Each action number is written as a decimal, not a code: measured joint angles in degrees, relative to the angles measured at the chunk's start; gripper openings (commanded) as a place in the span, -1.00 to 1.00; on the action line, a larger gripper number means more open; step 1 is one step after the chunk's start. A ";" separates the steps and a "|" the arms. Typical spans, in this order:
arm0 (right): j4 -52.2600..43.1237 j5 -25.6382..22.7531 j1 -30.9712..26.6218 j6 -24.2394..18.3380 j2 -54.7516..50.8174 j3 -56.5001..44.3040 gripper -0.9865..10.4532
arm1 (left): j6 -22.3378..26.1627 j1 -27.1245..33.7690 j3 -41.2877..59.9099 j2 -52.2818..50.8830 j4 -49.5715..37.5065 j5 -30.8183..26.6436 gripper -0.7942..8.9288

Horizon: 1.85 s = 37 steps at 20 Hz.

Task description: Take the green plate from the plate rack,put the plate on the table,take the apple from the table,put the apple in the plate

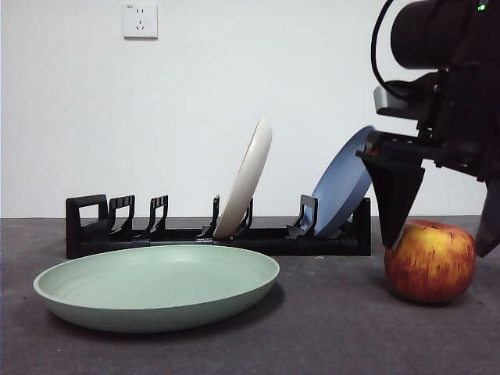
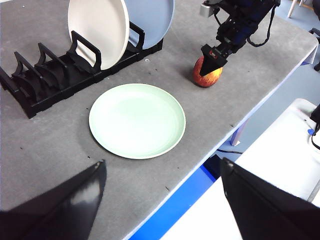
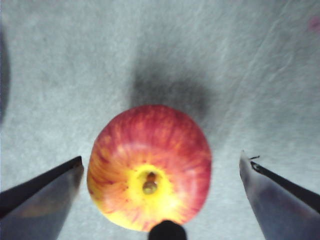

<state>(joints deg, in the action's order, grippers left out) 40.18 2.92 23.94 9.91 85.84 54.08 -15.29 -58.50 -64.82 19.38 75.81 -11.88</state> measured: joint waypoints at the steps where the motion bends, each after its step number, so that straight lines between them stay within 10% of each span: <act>1: 0.00 0.50 0.00 0.02 0.33 0.00 0.09 | -0.02 0.00 0.00 0.00 0.00 0.00 -0.06; 5: 0.04 1.05 0.00 0.61 0.46 0.00 -0.85 | -0.04 0.00 0.00 0.00 0.00 0.00 -0.06; 15: 10.97 5.07 3.17 0.63 0.42 15.93 -0.84 | -0.24 0.00 0.00 0.00 -0.02 -1.49 -0.06; 25: -4.35 6.03 24.13 5.27 2.97 25.14 -0.85 | -0.50 0.00 0.00 0.00 -0.39 -1.51 -0.06; 37: 1.36 -2.51 27.36 5.95 21.18 33.77 -0.85 | -1.90 0.00 0.00 0.00 -0.37 -1.51 -0.06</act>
<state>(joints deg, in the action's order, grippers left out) 41.54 0.40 51.31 15.86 107.02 87.85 -17.19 -58.50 -64.82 19.38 75.44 -13.39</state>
